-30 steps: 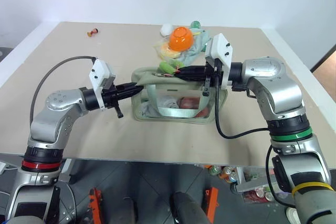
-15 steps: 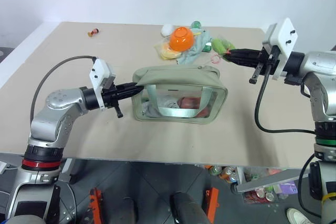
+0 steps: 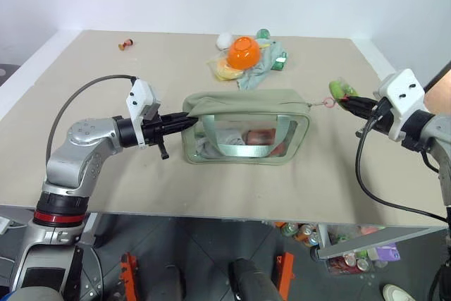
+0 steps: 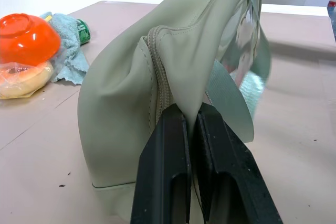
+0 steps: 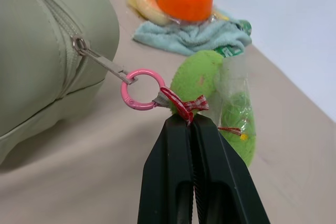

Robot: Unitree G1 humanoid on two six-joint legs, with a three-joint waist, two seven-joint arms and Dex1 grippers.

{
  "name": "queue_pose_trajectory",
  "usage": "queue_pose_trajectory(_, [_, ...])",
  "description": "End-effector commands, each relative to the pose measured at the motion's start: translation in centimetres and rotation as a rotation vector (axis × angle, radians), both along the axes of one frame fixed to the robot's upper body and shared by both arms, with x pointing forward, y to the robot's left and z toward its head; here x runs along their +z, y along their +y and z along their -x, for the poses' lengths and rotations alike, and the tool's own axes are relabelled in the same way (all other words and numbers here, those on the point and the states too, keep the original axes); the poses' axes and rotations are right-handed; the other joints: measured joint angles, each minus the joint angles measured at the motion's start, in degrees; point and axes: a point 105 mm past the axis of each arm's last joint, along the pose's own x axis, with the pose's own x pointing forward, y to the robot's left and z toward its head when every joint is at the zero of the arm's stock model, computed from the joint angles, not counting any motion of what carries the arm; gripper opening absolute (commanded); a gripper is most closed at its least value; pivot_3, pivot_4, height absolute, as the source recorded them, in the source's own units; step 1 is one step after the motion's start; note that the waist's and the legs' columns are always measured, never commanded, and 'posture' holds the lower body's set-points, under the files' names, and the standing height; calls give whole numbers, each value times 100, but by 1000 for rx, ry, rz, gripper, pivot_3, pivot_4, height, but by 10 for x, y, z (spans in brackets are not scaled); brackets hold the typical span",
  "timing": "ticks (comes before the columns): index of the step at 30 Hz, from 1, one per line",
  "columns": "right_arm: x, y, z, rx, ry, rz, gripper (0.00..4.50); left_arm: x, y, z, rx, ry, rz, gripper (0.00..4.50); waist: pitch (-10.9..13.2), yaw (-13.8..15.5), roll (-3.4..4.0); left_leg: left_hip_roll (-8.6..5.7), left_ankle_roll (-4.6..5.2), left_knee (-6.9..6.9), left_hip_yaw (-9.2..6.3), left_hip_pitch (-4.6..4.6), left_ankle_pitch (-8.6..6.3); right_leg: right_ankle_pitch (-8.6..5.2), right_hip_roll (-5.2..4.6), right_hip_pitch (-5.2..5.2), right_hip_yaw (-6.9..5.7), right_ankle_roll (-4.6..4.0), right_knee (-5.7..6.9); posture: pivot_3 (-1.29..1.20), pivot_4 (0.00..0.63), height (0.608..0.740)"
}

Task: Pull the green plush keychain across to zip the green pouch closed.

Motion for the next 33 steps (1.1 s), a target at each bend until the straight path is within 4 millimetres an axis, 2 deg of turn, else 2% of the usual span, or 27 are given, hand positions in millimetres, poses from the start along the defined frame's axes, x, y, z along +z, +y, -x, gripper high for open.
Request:
queue_pose_trajectory(1, [-4,3,7,-66,-20,-51,17,7,7,-3,37,-29,-7,0,-1,1,-2,0,0,0,-1,1,0,0,0,1,-1,0,0,0,150,739])
queue_pose_trajectory(7, [-41,27,16,-54,74,-158,17,12,4,-3,33,-53,-7,0,-1,-13,-2,0,0,1,1,8,0,1,1,6,2,-1,1,0,150,739])
queue_pose_trajectory(11, [-56,29,18,-72,100,-174,17,12,3,-3,32,-59,-5,0,-1,-14,-2,1,0,1,-1,10,0,1,2,8,0,-1,1,0,150,739])
queue_pose_trajectory(19, [-79,24,19,-93,131,-168,17,13,1,-4,28,-61,-2,0,-1,-14,-2,1,0,1,-3,10,0,1,3,10,-1,-1,1,0,150,739])
queue_pose_trajectory(25, [-79,27,16,-98,104,-264,17,11,0,-4,25,-48,3,0,-2,-14,-3,0,0,1,-1,12,0,1,2,12,1,-1,1,0,150,739])
queue_pose_trajectory(27, [-75,30,14,-83,106,-321,586,13,0,-3,23,-37,26,0,-2,-14,-3,1,0,1,-2,13,1,1,3,13,0,-1,1,0,150,739])
queue_pose_trajectory(29, [-63,36,13,-25,92,-351,1162,16,3,-3,29,-36,33,756,-1,-14,-2,0,0,1,-1,12,1,1,2,13,1,-1,1,0,150,739])
queue_pose_trajectory(30, [-56,37,12,-8,69,-351,1473,17,3,-3,29,-37,35,951,-1,-19,-2,0,0,1,-1,11,1,1,2,12,1,-1,0,0,150,739])
queue_pose_trajectory(32, [-44,40,11,30,53,-381,2327,20,3,-2,30,-56,29,1760,-1,-25,-2,0,0,1,3,11,1,1,2,10,5,-1,0,0,150,739])
queue_pose_trajectory(33, [-38,40,11,43,39,-384,2603,22,4,-2,35,-61,32,2084,-1,-20,-2,0,0,1,1,11,1,1,3,10,3,-1,1,0,150,739])
